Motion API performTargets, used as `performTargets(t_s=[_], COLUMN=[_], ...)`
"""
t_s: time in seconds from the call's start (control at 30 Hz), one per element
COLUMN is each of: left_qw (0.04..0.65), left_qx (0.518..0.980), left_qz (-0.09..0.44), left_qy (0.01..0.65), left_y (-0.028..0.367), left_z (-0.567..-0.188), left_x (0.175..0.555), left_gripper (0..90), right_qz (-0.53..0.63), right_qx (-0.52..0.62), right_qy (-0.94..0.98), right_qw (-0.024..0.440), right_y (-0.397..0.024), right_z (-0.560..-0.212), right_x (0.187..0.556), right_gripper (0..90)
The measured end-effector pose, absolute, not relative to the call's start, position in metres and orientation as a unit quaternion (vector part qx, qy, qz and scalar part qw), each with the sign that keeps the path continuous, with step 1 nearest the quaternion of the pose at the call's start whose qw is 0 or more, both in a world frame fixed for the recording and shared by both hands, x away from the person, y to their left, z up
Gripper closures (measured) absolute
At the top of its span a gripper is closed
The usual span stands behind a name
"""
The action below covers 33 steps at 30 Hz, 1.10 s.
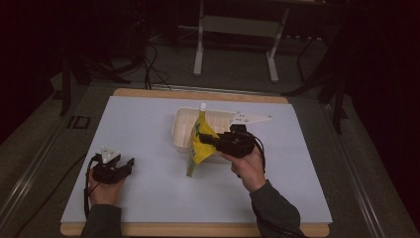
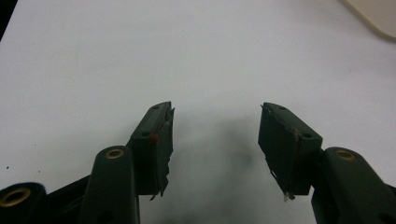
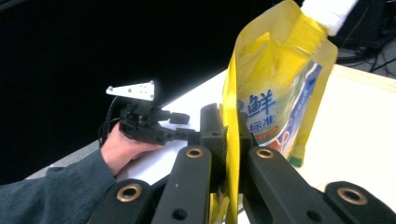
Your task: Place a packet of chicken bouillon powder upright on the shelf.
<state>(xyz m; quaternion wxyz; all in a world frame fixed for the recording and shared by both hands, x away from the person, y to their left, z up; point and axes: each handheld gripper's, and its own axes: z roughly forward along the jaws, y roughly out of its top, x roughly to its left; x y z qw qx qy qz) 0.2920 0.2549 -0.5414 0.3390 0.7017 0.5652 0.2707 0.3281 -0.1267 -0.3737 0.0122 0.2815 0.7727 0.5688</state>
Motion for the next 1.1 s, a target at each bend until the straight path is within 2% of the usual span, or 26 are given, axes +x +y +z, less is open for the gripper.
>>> performTargets(t_s=[1.1], left_qw=[0.34], left_qx=[0.701], left_qz=[0.27], left_qy=[0.566], left_y=[0.255], left_z=[-0.542], left_x=[0.292], left_gripper=[44.4], right_qz=[0.544], right_qx=[0.315], right_qy=[0.775], right_qw=[0.066], right_y=[-0.121], right_z=[-0.377], right_x=[0.359], right_gripper=[90.0])
